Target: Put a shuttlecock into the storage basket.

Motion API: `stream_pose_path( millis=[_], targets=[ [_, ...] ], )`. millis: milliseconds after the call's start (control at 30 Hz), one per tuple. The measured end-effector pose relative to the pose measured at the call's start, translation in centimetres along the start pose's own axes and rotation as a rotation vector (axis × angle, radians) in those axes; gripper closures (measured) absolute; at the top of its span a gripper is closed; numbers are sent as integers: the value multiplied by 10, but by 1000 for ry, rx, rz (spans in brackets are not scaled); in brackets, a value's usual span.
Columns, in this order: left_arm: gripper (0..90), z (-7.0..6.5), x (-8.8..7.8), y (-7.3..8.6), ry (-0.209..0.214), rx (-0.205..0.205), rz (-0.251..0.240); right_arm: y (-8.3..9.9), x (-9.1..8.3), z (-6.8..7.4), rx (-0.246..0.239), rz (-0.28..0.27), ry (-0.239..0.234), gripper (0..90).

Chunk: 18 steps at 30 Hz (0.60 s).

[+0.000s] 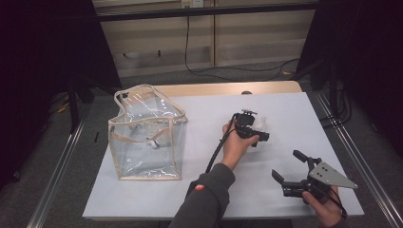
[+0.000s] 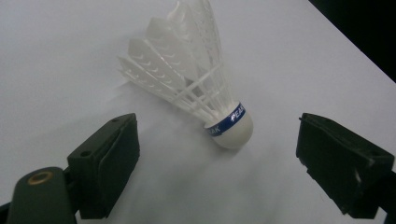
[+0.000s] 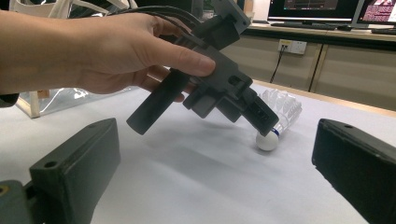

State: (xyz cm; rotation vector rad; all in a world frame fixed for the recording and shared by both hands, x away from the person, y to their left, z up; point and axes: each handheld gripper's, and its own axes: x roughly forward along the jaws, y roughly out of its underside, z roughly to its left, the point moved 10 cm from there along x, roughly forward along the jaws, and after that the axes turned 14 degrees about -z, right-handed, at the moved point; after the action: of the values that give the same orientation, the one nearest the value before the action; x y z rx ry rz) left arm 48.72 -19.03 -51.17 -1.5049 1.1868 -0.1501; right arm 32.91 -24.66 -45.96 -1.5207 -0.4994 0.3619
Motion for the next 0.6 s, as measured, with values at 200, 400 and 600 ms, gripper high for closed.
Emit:
stream_pose_path(
  millis=[200,400,600],
  targets=[
    [139,1,3,0,-9,6,0,0,0,0,0,0,-1,10],
    [154,1,6,-1,-13,6,0,0,0,0,1,-1,0,10],
    [189,1,10,-2,-21,17,-1,0,0,0,1,-1,1,10]
  ],
)
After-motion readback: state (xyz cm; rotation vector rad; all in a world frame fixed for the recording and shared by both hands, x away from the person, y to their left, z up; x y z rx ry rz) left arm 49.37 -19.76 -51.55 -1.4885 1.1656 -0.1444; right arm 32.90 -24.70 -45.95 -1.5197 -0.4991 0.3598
